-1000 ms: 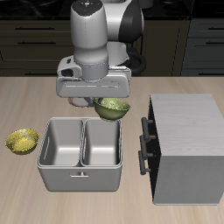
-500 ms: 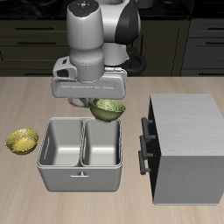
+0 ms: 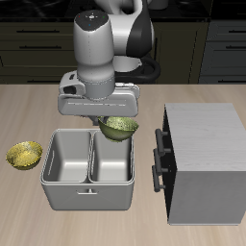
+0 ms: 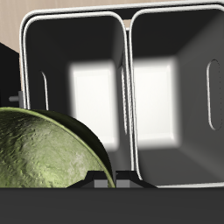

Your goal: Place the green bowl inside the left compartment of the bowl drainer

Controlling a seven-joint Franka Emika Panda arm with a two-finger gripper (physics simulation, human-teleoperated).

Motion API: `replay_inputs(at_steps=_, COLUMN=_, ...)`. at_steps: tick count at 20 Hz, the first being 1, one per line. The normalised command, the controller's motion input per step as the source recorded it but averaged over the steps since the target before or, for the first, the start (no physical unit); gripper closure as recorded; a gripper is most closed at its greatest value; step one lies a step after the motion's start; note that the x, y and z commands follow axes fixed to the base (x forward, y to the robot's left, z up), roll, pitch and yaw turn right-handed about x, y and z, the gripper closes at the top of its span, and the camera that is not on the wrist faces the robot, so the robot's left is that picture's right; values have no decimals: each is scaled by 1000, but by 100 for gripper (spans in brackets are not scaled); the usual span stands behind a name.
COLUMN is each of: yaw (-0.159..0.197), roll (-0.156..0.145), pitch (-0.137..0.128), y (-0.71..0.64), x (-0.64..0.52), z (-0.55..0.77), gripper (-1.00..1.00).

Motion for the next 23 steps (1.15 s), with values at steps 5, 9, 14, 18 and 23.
replay_inputs(at_steps=5, yaw=-1, roll=12, pitch=8, y=88, x=6, z=-63, gripper=100)
replay_inputs(at_steps=9, yaw=23, roll=-105, pitch=67, y=-168, x=-14, z=-159, gripper=100)
replay_inputs(at_steps=14, yaw=-12, roll=-61, pitch=42, y=-203, x=-60, z=-56, gripper=-100)
replay_inputs(at_steps=18, yaw=4, roll=-25, pitch=-10, y=-115, x=-68, z=69, gripper=-100)
replay_inputs(at_steps=23, yaw=-3, roll=-11, pitch=-5, y=-75, x=-38, z=57, gripper=-100)
